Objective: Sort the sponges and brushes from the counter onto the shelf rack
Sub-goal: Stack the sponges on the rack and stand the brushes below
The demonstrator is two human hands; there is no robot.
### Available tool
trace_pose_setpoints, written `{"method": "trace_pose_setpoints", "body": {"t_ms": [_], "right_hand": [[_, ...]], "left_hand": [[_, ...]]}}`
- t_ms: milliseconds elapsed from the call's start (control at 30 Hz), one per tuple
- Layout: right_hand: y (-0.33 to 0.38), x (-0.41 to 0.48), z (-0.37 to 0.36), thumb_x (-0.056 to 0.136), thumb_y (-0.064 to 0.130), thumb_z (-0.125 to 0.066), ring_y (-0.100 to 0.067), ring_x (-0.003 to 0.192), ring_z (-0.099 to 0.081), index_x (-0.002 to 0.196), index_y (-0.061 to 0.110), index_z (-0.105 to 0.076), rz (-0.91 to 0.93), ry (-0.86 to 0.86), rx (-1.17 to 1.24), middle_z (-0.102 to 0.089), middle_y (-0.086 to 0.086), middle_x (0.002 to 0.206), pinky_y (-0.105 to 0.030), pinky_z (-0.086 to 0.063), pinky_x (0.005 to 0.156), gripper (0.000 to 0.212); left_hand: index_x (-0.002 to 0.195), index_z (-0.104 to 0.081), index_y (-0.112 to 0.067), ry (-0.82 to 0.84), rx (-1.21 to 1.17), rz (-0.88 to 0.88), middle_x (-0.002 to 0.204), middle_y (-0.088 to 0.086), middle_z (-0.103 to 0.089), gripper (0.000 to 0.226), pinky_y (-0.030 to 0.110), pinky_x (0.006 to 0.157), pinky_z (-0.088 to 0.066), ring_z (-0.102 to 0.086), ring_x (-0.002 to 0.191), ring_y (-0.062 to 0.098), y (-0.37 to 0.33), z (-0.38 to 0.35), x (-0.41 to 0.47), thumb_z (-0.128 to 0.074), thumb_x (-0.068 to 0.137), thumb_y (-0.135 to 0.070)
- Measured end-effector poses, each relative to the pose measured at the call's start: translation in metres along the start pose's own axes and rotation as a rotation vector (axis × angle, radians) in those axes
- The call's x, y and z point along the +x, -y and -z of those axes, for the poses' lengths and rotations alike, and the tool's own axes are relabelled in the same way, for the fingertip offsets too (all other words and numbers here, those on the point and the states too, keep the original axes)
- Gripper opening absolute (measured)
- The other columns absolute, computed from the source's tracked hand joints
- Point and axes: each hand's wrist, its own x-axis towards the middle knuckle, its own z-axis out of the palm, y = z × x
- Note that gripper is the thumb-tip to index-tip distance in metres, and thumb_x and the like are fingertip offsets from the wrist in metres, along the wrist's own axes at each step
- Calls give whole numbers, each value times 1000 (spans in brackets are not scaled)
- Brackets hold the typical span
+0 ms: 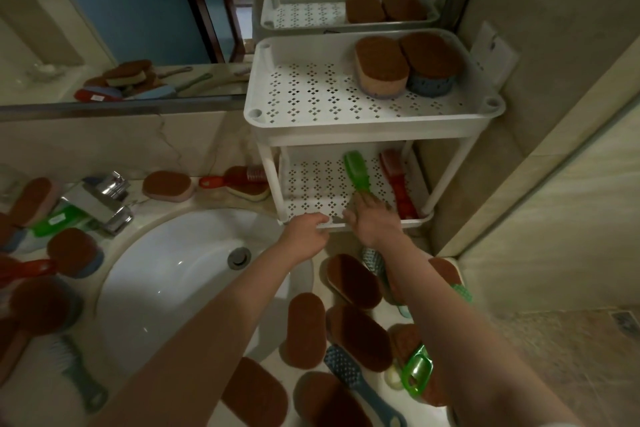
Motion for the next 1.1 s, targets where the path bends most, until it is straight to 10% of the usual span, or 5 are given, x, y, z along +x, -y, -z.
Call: {"method": "trace_pose_setpoints", "body": {"t_ms": [400, 733, 1100], "right_hand": [[-8, 18, 0, 96, 39, -29, -34, 130, -37, 138, 13, -42, -241, 173, -86, -40, -13, 143, -46, -40, 103, 51], [12, -66, -14, 79, 19, -56, -36, 95, -58, 108, 5, -63, 84, -605, 171, -64, -15, 103, -41, -49, 80, 33], [24, -105, -63, 86, 39, -59, -33, 118, -47, 133, 10, -39, -83, -50, 12, -50, -14, 129, -41, -43, 93, 58]], "left_hand": [[137, -44, -9, 160, 118, -53, 145, 12, -41, 45, 25, 104, -31, -38, 132, 25, -9, 3, -6, -47, 92, -10], [102, -61, -3, -281, -89, -257, 106, 9, -57, 20, 32, 89, -46, -55, 97, 21, 16, -7, -41, -61, 83, -8], [139, -34, -7, 193, 125, 352, 140, 15, -38, 89, 37, 102, -41, -41, 128, 32, 80, -56, -70, -60, 75, -63]]}}
